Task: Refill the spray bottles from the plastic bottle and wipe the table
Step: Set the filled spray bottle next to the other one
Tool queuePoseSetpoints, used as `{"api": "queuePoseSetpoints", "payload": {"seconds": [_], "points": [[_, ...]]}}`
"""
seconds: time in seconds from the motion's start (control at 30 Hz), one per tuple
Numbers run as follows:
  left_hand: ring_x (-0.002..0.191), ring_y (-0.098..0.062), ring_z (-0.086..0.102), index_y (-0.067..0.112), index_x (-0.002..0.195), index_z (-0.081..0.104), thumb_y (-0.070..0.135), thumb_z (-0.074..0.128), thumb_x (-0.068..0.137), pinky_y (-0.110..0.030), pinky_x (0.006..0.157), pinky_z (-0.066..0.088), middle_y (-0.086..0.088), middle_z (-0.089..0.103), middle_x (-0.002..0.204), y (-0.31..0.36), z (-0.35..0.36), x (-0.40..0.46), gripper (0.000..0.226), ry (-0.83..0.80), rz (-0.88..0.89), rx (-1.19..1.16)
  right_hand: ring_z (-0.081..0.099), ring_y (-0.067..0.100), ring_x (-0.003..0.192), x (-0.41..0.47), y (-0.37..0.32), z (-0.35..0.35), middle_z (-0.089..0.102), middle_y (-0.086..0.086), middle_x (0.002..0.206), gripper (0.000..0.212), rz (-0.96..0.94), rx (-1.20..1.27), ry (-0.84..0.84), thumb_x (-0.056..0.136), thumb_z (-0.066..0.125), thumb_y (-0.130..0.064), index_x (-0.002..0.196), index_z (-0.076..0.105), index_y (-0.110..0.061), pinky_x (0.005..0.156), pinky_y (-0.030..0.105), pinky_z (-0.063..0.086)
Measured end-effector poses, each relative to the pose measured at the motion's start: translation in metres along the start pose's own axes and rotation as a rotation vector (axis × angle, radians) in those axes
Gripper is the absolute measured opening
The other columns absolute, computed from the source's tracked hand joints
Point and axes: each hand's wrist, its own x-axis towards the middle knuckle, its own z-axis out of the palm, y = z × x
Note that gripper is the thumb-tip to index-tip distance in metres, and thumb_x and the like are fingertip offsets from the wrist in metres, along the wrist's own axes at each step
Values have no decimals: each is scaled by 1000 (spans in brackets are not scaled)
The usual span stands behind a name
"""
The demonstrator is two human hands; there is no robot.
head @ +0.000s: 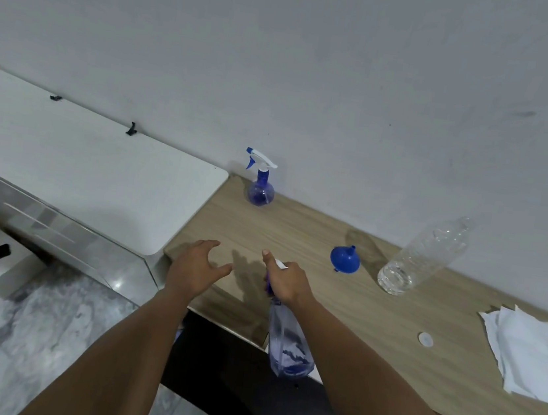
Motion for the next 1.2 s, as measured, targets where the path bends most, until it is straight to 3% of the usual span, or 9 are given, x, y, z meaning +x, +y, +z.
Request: {"api": "queuePoseSetpoints", "payload": {"seconds": [0.27,0.43,0.53,0.63,0.7,0.77,0.87,1.03,1.2], "points": [[119,-18,58,23,135,57,55,75,76,-32,95,46,3,57,138,1,-1,-1,69,2,-1,2,77,24,72,-5,-13,0,77,3,68,83,-20,104,38,86,46,-85,75,75,-8,87,49,62],[113,-17,61,20,135,57,52,75,77,-32,96,46,2,57,138,3,-2,-1,68,-7,-3,-9,76,27,68,2,-11,6,75,6,63,91,-7,-2,2,76,41,-94,74,74,-10,82,45,63],[116,-17,59,21,136,56,52,75,78,-30,96,45,3,57,138,6,2,4,68,-33,-18,-55,76,24,69,9,-16,1,76,5,65,74,-40,6,3,81,49,-85,70,69,-15,79,42,63],[114,-12,58,24,138,54,54,73,78,-27,96,43,8,58,136,18,12,17,69,-132,-42,-158,76,26,73,24,-29,-12,74,2,69,48,-100,106,70,84,59,-65,85,57,-17,74,44,60],[122,-12,56,25,141,50,53,73,79,-30,102,43,6,56,141,33,20,32,72,-241,-60,-310,69,26,69,38,-43,-27,67,8,68,41,-175,178,140,87,67,-52,79,53,-14,65,41,53],[130,-15,50,20,145,44,41,74,84,-28,101,41,7,48,145,57,25,47,71,-367,-56,-480,61,20,63,52,-61,-46,66,16,68,44,-255,218,199,89,75,-45,74,60,-6,62,34,47],[127,-16,54,19,138,51,40,79,81,-17,89,44,8,55,138,85,38,79,67,-491,9,-522,54,10,58,68,-84,-77,66,3,63,32,-343,316,231,92,80,-35,73,74,-10,60,23,45],[104,-6,62,28,120,55,35,83,76,-8,77,42,16,62,109,115,61,133,53,-317,144,-396,56,11,65,105,-104,-110,68,3,72,20,-404,399,249,93,80,-25,81,77,-9,63,20,47],[109,-16,63,22,134,51,35,79,79,-27,89,50,5,64,120,119,87,187,62,-235,166,-283,67,15,81,155,-103,-123,77,-3,93,16,-374,187,290,89,74,-11,102,79,-19,75,29,54]]}}
